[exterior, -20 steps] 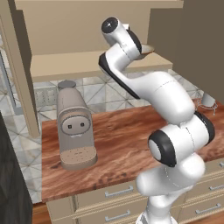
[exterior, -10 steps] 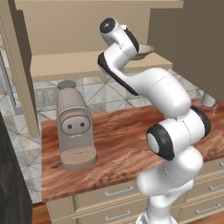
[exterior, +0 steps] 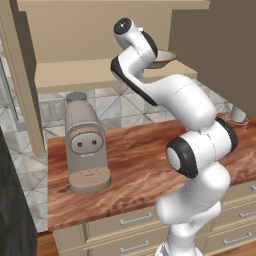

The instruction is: Pick up the bowls from the cabinet and place each bowl in front of a stool on the dining counter.

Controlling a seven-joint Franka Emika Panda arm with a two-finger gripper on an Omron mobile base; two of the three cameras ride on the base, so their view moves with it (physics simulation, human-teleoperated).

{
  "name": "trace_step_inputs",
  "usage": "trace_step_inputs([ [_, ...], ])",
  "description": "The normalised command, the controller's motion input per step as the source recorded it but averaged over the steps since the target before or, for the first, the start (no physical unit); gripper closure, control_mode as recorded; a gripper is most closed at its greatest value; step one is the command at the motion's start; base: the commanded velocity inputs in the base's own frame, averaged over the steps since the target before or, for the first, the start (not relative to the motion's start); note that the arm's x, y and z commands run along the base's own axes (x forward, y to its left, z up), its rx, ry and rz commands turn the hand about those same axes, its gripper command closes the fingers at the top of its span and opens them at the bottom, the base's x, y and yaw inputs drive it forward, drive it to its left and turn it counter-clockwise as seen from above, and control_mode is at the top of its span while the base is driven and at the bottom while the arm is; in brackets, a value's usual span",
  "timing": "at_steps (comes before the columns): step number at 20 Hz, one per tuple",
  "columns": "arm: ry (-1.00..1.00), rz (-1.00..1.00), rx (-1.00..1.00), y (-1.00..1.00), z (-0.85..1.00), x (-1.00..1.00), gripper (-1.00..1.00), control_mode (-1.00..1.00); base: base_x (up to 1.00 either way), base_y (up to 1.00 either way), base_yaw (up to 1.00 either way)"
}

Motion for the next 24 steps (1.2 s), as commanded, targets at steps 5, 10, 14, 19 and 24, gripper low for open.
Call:
trace_step_inputs([
  [5,0.0,0.0,0.0,-0.06,0.0,0.47,-1.0,-1.0,0.0,0.0,0.0],
  [10,0.0,0.0,0.0,-0.03,0.0,0.42,-1.0,-1.0,0.0,0.0,0.0],
  [14,0.0,0.0,0.0,0.0,-0.06,0.02,-1.0,-1.0,0.0,0.0,0.0],
  [19,0.0,0.0,0.01,0.0,0.0,0.0,-1.0,-1.0,0.0,0.0,0.0],
  [24,0.0,0.0,0.02,0.0,0.0,0.0,1.0,-1.0,0.0,0.0,0.0],
])
